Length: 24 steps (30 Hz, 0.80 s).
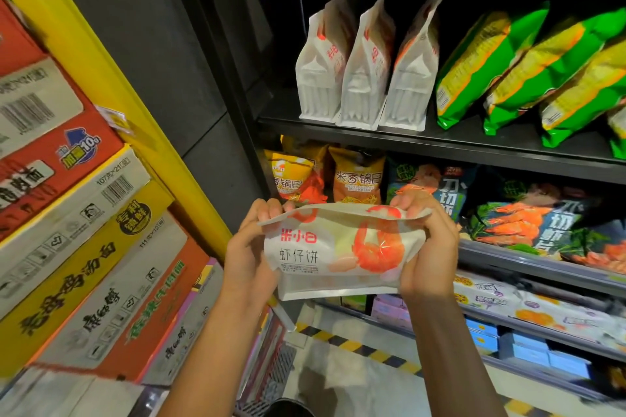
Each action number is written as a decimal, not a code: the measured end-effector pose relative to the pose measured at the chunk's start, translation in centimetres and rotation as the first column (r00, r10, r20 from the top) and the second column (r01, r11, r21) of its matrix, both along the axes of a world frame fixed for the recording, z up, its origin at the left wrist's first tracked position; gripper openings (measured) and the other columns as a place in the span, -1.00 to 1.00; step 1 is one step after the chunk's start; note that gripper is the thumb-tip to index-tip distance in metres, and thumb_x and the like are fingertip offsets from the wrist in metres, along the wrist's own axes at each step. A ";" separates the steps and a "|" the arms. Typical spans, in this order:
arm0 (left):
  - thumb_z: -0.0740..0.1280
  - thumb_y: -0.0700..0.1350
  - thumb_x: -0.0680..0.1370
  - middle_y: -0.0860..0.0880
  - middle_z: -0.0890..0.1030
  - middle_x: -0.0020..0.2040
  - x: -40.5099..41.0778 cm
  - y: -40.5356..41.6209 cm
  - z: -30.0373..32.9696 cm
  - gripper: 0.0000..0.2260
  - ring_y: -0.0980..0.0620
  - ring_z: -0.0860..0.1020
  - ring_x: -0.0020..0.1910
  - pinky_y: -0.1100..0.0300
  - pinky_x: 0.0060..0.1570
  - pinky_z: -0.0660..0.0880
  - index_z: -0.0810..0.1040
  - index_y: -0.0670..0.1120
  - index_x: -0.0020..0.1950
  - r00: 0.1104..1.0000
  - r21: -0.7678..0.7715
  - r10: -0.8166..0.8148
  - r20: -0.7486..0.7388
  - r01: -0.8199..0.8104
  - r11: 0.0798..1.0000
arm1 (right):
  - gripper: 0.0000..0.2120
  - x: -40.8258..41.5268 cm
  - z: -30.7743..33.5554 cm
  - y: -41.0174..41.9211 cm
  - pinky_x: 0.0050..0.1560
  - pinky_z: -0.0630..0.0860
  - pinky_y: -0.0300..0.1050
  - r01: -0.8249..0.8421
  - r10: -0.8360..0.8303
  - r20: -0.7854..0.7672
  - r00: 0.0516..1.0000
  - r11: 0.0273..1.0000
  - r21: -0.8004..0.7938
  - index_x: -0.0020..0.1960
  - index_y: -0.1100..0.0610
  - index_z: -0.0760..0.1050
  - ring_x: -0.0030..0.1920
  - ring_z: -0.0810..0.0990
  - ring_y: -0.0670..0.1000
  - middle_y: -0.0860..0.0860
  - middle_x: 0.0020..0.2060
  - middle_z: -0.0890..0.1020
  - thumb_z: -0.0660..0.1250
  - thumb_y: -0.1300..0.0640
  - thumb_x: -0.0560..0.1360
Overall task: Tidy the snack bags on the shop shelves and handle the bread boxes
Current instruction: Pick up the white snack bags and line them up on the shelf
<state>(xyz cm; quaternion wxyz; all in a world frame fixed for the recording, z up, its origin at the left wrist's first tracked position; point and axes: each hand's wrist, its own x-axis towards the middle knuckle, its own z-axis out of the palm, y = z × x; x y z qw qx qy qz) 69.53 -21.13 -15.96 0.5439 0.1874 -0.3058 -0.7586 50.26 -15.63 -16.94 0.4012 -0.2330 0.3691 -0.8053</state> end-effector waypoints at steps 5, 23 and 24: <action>0.56 -0.24 0.18 0.02 0.46 -0.32 0.4 -0.3 -0.4 -0.73 0.01 0.50 -0.15 0.14 0.00 0.55 0.48 -0.05 -0.36 0.992 -0.055 -0.080 -0.094 0.075 0.996 | -0.71 0.0 -0.2 0.0 -0.05 0.44 -0.18 0.006 -0.006 -0.009 1.000 0.995 -0.095 -0.45 0.04 0.50 -0.17 0.53 0.00 -0.03 -0.31 0.55 0.18 0.35 0.32; 0.33 -0.30 0.41 -0.21 0.64 0.08 0.7 -1.4 1.6 -0.76 -0.21 0.66 0.08 -0.15 0.18 0.53 0.55 -0.11 0.05 0.985 0.306 -0.012 0.169 -0.041 0.951 | -0.25 -3.1 -2.3 0.6 0.34 0.53 0.07 -0.320 0.412 -0.400 0.819 0.906 0.278 0.55 -0.13 0.33 0.42 0.54 0.05 -0.05 0.41 0.57 0.51 -0.24 0.45; 0.33 -0.29 0.43 -0.23 0.64 0.13 0.8 -1.6 1.9 -0.71 -0.22 0.67 0.10 -0.17 0.19 0.54 0.53 -0.10 0.14 0.985 0.333 -0.018 0.171 -0.041 0.942 | -0.26 -3.0 -2.4 0.5 0.30 0.56 -0.02 -0.330 0.433 -0.395 0.810 0.894 0.303 0.52 -0.17 0.35 0.38 0.57 0.01 -0.09 0.37 0.60 0.54 -0.25 0.42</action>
